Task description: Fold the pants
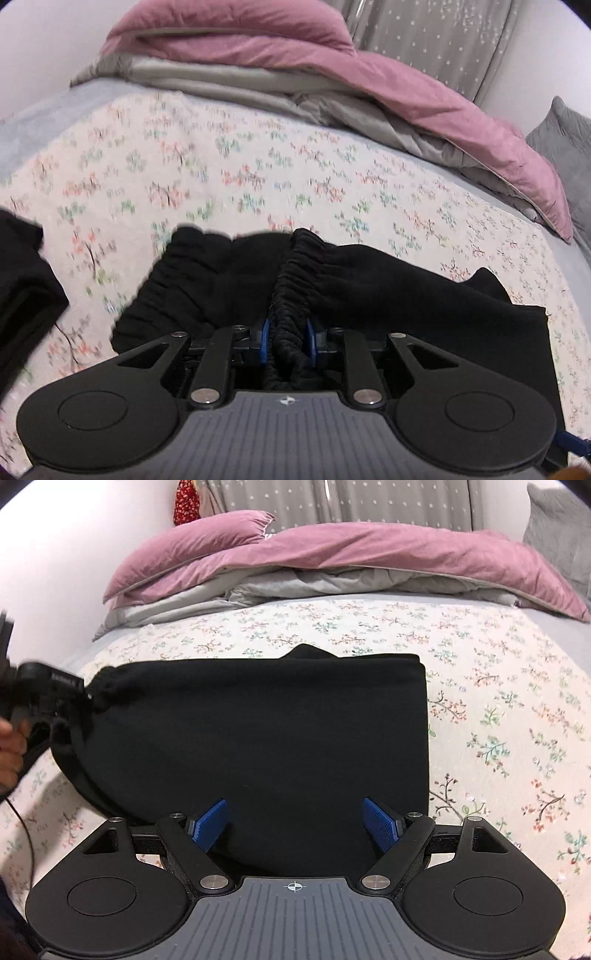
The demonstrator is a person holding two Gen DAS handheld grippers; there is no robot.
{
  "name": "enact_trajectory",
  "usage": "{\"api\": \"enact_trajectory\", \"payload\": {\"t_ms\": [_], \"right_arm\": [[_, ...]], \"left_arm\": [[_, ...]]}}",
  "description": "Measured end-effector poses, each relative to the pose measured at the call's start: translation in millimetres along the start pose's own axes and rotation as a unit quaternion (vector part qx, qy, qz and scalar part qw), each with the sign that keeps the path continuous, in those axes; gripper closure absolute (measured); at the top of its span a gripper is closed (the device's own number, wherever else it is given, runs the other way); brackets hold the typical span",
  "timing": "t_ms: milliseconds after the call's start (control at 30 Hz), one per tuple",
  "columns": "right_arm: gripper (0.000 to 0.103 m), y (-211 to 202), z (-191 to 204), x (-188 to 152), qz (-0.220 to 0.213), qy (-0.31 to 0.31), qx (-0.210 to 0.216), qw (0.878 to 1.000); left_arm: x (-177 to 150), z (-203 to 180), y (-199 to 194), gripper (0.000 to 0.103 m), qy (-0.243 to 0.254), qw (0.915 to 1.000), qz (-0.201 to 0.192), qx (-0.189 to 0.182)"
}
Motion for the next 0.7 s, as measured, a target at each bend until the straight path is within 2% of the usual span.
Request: {"api": "enact_trajectory", "payload": {"t_ms": [100, 133, 167, 233, 267, 400, 533, 567, 600, 700], "right_arm": [[0.021, -1.9, -2.4, 1.6, -0.002, 0.004, 0.002, 1.0], [0.021, -1.6, -3.1, 2.4, -0.002, 0.006, 0.002, 1.0], [0.021, -1.3, -4.2, 2.7, 0.0, 0.01, 0.003, 1.0], [0.021, -0.5, -6.3, 2.2, 0.005, 0.015, 0.005, 1.0], [0.021, -2.0, -7.2, 2.8, 0.005, 0.018, 0.008, 1.0], [0.021, -22.6, -15.0, 15.3, -0.031, 0.067, 0.056, 0.996], [0.021, -24.5, -26.9, 20.4, -0.038, 0.092, 0.058, 0.993], [0.021, -20.9, -29.4, 17.7, -0.031, 0.092, 0.052, 0.994], [0.021, -16.1, -30.8, 13.7, -0.021, 0.092, 0.045, 0.995], [0.021, -0.5, -28.8, -0.7, 0.011, 0.089, 0.045, 0.995]], "left_arm": [[4.1, -12.1, -1.7, 0.066, 0.041, 0.9989, -0.013, 0.019], [0.5, -12.4, 1.1, 0.059, 0.046, 0.9986, -0.007, 0.027], [-1.1, -10.0, 3.3, 0.044, 0.048, 0.9981, 0.001, 0.038], [-0.5, -1.6, 1.8, 0.028, 0.047, 0.997, 0.004, 0.062], [1.1, 2.3, -1.6, 0.025, 0.041, 0.9974, 0.0, 0.059], [12.5, 1.1, -24.0, 0.025, 0.012, 0.999, -0.025, 0.036], [31.3, -6.6, -42.3, 0.024, 0.028, 0.9934, -0.082, 0.075], [32.8, -7.6, -46.4, 0.024, 0.025, 0.9931, -0.088, 0.074], [32.4, -11.1, -49.8, 0.024, 0.019, 0.9939, -0.09, 0.06], [22.6, -39.8, -46.9, 0.024, 0.032, 0.9964, -0.076, -0.02]]}}
Point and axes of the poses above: each gripper's, at about its wrist camera, not at the fingertips, and y roughly the way its jaws point, z to its left, x to its top, the point moved 8 cm from there along y, roughly the way its jaws point, and after that the axes turned 2 degrees about -x, right-handed, at the moved point
